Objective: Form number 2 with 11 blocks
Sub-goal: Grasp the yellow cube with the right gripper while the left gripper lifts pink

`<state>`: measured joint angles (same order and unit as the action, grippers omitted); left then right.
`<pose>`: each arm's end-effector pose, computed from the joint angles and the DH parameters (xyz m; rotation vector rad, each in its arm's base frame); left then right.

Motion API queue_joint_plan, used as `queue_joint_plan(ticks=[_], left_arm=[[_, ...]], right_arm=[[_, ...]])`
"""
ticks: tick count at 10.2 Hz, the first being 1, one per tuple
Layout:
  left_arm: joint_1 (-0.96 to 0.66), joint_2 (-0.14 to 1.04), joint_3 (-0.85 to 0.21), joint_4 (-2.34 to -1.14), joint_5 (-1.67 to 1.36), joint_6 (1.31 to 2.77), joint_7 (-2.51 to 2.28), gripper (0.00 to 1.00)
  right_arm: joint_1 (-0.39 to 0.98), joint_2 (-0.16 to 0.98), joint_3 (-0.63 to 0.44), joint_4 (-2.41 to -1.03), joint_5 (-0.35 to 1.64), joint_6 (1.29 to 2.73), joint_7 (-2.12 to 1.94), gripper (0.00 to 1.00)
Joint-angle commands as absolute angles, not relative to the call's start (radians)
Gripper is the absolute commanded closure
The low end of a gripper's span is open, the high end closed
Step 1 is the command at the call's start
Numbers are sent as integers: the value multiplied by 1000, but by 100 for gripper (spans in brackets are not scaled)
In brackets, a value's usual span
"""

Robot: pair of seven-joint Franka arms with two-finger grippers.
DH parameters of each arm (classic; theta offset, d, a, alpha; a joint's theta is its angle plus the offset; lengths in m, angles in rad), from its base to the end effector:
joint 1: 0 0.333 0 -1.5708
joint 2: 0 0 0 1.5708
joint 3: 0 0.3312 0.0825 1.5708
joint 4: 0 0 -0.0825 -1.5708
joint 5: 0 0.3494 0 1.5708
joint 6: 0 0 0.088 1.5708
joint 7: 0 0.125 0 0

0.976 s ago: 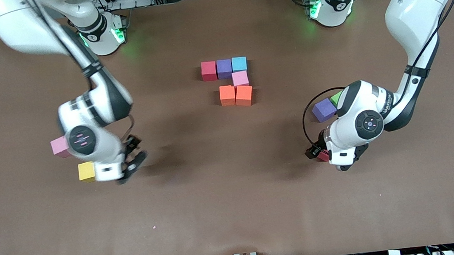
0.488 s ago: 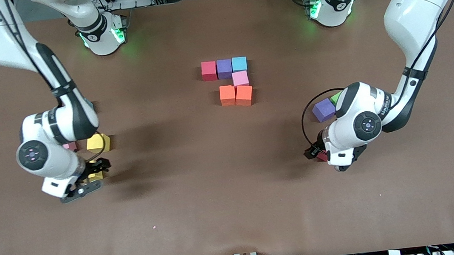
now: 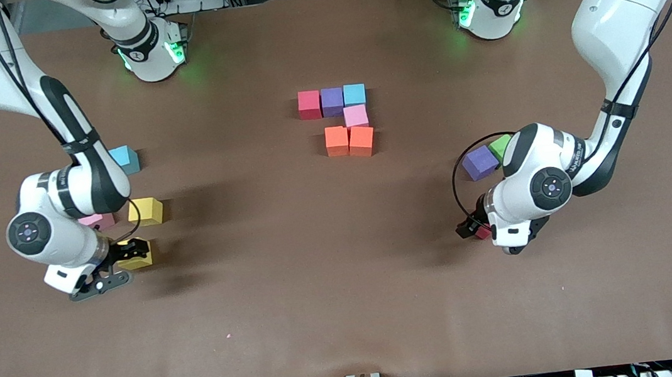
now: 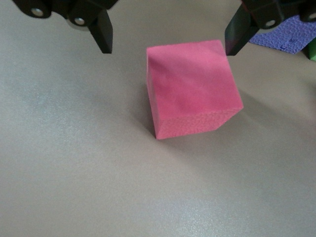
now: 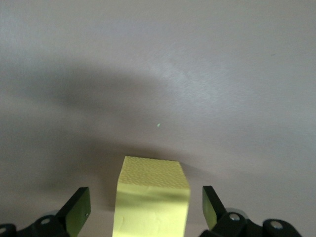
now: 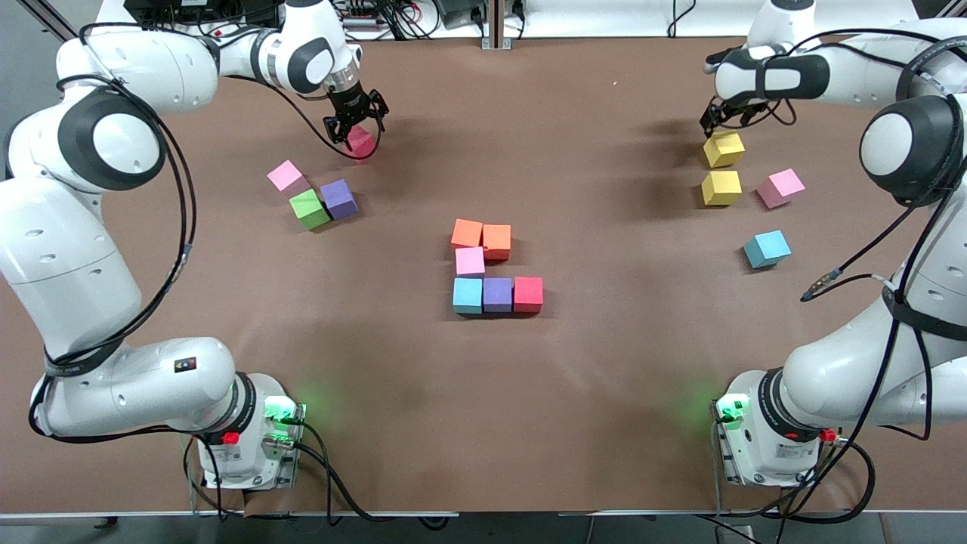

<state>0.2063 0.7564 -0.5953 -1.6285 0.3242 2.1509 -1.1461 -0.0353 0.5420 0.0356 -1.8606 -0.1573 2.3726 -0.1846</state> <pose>0.6320 -0.1819 0.2408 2.9172 1.0230 -0.2504 0.6223 -0.0051 0.2442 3.0218 0.4486 -0.0564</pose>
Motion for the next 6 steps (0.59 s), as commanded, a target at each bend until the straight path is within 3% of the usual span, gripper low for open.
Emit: queue_joint_plan(ticks=[1,6], left_arm=[[204,755,-589,-1621,330,2145,-1147,0],[195,762,-554,-1629,351,2145,-1132,0]], right_arm=[[-75,537,49,-1897,-175,2401,-202,0],[-90,540,49,-1971,-167,2492,-203,0]])
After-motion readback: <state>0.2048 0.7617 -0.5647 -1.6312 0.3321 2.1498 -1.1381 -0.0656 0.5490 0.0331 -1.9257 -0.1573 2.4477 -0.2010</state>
